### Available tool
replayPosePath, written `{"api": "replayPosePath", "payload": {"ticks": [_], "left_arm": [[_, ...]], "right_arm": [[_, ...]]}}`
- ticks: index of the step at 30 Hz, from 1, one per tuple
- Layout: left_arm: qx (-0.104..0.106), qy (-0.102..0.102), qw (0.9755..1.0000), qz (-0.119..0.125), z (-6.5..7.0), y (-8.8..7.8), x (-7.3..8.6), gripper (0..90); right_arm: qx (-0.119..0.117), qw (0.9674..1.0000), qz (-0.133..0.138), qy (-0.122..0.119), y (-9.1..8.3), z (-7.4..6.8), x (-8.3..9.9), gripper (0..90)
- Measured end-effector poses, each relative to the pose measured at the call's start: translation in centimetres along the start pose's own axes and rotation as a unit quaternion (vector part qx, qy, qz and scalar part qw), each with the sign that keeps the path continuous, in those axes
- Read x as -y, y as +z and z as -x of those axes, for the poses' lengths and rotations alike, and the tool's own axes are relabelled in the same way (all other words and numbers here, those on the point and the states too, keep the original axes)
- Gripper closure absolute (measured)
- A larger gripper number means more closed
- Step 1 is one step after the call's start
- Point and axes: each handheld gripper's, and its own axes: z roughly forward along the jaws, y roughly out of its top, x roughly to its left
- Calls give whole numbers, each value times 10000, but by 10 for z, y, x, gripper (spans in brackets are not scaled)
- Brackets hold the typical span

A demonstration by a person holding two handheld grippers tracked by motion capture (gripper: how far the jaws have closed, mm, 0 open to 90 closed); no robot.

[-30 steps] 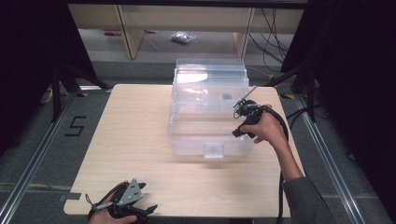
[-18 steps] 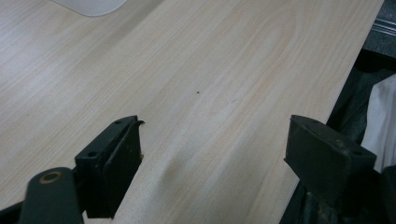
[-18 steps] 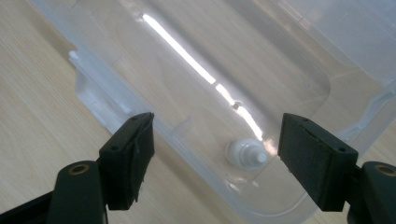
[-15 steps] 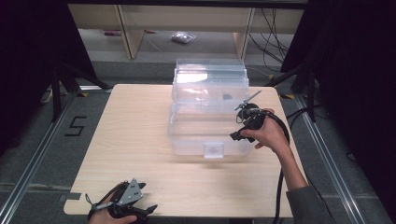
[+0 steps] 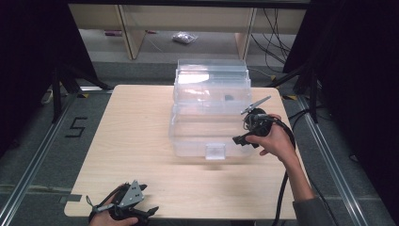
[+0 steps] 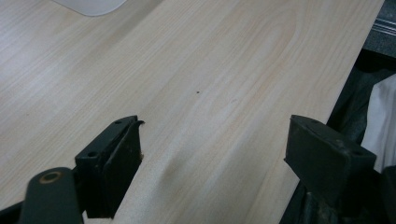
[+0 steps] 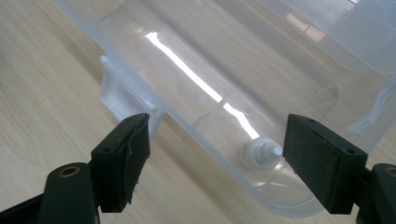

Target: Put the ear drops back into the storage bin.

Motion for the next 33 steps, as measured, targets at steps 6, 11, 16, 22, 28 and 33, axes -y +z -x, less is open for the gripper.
{"api": "replayPosePath", "payload": {"ticks": [6, 11, 16, 22, 28, 33], "left_arm": [[0, 0, 10000, 2, 0, 0, 0, 180], [-5, 12, 10000, 7, 0, 0, -1, 180], [-16, -7, 10000, 21, 0, -1, 0, 178], [-13, -78, 9999, 87, 1, 0, 0, 175], [-21, -76, 9999, 89, 1, 0, 0, 174], [-31, -60, 9999, 88, 1, 0, 0, 173]], "right_arm": [[-103, 9999, 113, -44, -7, -4, 6, 229], [-117, 9996, 216, -100, -12, -7, 11, 223], [-145, 9994, 301, -79, -15, -10, 19, 221], [-122, 9988, 460, -67, -18, -11, 28, 207], [-153, 9984, 550, -52, -19, -16, 37, 200], [-121, 9976, 683, -61, -19, -21, 47, 196]]}}
